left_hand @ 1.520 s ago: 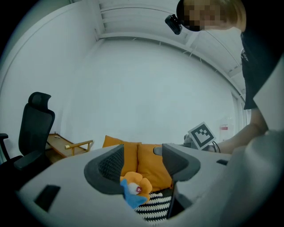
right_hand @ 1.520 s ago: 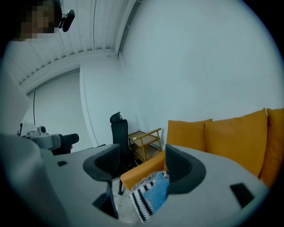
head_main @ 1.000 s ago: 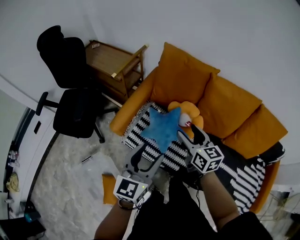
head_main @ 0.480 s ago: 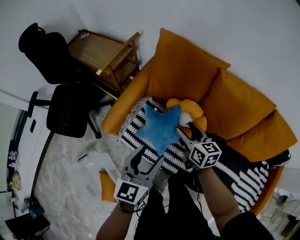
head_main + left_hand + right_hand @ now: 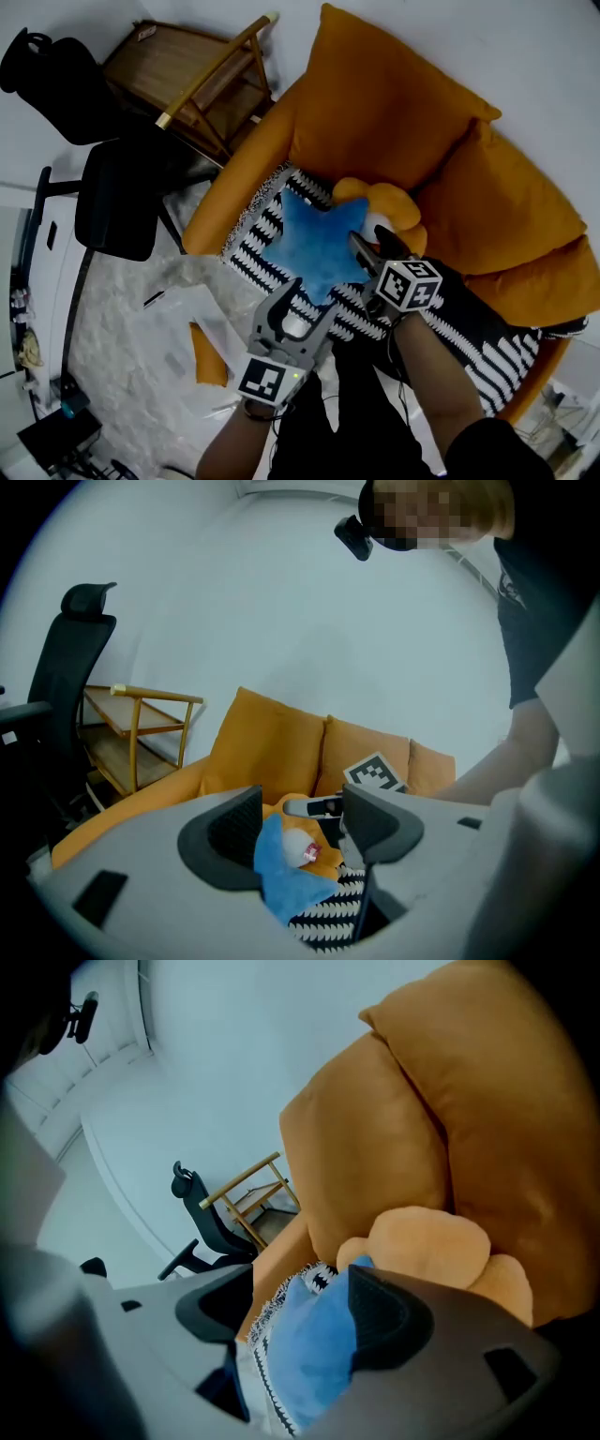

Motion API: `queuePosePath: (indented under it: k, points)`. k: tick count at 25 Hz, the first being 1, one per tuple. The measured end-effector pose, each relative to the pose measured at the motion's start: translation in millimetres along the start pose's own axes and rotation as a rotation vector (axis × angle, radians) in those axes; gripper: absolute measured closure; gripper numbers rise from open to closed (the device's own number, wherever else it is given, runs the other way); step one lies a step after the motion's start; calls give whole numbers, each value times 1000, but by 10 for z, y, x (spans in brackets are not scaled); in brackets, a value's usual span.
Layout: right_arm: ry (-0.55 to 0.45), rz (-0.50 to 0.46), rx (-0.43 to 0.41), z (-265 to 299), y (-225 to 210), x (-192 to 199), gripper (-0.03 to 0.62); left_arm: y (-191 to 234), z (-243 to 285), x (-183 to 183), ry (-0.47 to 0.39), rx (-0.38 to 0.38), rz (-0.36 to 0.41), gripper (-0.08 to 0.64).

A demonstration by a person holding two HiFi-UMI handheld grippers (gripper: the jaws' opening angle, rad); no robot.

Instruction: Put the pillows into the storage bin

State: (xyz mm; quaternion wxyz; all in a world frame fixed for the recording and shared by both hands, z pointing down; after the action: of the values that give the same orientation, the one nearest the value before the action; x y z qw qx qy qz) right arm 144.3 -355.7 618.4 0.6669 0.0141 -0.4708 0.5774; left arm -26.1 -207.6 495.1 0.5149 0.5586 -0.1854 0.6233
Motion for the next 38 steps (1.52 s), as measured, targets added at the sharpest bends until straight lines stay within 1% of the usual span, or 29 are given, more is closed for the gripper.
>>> queuePosePath:
  k: [5, 9, 12, 15, 19, 24, 28, 35, 38]
  points:
    - [53, 23, 21, 344, -164, 101, 264, 200, 173, 144, 23, 4, -32, 305]
    - [96, 105, 53, 534, -317, 226, 240, 285, 261, 277, 63, 20, -55, 305]
    - [108, 157, 75, 727, -402, 306, 227, 385, 317, 357, 73, 24, -62, 305]
    - [123, 191, 95, 883, -460, 400, 215, 455, 353, 420, 81, 23, -74, 305]
    - [150, 222, 110, 1029, -498, 496, 216, 501, 387, 469, 89, 26, -95, 305]
    - [175, 222, 118, 1117, -527, 514, 238, 546, 403, 497, 90, 26, -115, 305]
    - [200, 206, 109, 1135, -539, 522, 275, 579, 418, 518, 91, 31, -117, 305]
    - [188, 118, 105, 1055, -396, 546, 335, 555, 382, 500, 77, 38, -111, 305]
    - [185, 72, 95, 1058, -346, 555, 344, 574, 363, 514, 68, 27, -114, 305]
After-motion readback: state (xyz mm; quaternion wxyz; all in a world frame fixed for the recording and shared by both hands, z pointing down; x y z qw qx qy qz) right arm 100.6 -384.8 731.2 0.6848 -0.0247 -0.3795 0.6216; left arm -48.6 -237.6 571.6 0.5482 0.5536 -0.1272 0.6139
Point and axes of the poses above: the fingertips, and each gripper's own axes: z forward along the fingers, y to its left, x out of its underside, the point moved 9 cm from there along -z, backward along the fingers, and after that the axes turned 5 degrees about x, right-handed, at the moved point
